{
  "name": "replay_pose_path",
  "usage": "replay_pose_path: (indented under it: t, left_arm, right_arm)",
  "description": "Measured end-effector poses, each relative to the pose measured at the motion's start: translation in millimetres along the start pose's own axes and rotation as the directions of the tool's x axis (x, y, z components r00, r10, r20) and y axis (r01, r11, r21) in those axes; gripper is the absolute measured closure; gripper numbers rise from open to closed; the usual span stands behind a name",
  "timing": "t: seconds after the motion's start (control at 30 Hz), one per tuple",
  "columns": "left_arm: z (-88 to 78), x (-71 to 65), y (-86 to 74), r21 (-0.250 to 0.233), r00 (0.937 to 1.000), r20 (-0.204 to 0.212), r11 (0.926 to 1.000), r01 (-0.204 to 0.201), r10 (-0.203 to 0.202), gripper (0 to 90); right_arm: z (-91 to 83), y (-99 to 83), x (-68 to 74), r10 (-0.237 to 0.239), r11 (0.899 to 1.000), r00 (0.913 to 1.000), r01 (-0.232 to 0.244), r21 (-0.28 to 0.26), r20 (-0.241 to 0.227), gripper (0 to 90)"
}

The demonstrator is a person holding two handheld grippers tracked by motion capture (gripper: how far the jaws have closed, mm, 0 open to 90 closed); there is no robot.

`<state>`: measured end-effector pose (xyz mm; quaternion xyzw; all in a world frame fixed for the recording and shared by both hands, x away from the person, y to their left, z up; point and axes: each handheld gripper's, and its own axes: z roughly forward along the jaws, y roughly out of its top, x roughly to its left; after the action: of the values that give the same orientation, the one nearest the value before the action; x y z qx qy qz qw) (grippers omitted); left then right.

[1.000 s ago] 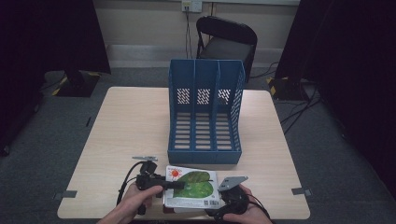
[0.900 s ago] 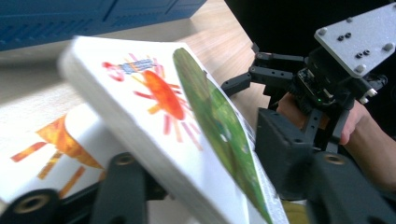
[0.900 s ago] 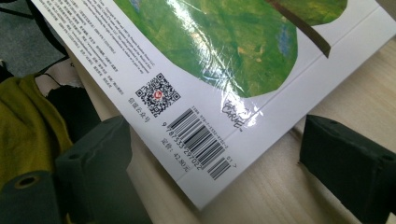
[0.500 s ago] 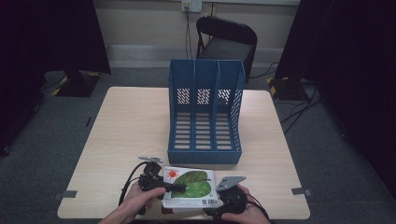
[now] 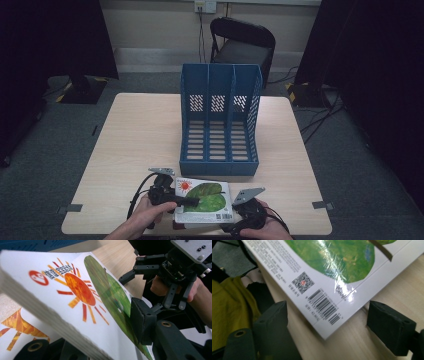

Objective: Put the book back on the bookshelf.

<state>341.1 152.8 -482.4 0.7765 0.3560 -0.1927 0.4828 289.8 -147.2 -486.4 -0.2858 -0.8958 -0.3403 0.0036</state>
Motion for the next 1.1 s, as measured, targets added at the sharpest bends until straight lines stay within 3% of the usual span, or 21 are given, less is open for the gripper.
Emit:
replay_pose_path:
  t: [0.27,0.5,0.63,0.8,0.9,1.1]
  left_arm:
    - [-0.7,-5.6,0.9,0.011,0.9981,-0.012,0.9982,-0.06,0.06,62.3]
    - [0.0,-12.1,1.9,0.019,0.9926,-0.021,0.9927,-0.119,0.12,62.4]
    - [1.8,-17.7,1.5,0.025,0.9824,-0.015,0.9823,-0.186,0.186,62.5]
    - [4.3,-23.3,1.6,0.036,0.9734,-0.011,0.973,-0.228,0.229,62.7]
    - [4.5,-23.9,1.4,0.039,0.9711,-0.012,0.9706,-0.238,0.238,62.8]
    - [3.9,-29.3,0.7,0.04,0.9566,-0.021,0.9563,-0.29,0.291,62.9]
  right_arm:
    - [-9.2,1.0,-4.9,0.014,0.999,0.9998,-0.014,-0.041,-0.011,21.6]
    - [-17.5,4.3,-16.1,0.087,0.988,0.9961,-0.085,-0.125,0.01,24.7]
    - [-17.2,5.9,-18.8,0.107,0.984,0.994,-0.103,-0.144,0.022,25.8]
    - [-15.3,7.6,-21.8,0.13,0.981,0.9903,-0.121,-0.153,0.049,25.9]
    - [-16.0,7.1,-25.0,0.148,0.976,0.9881,-0.139,-0.165,0.043,26.6]
    - [-14.3,7.2,-33.6,0.196,0.965,0.9806,-0.192,-0.179,0.003,22.2]
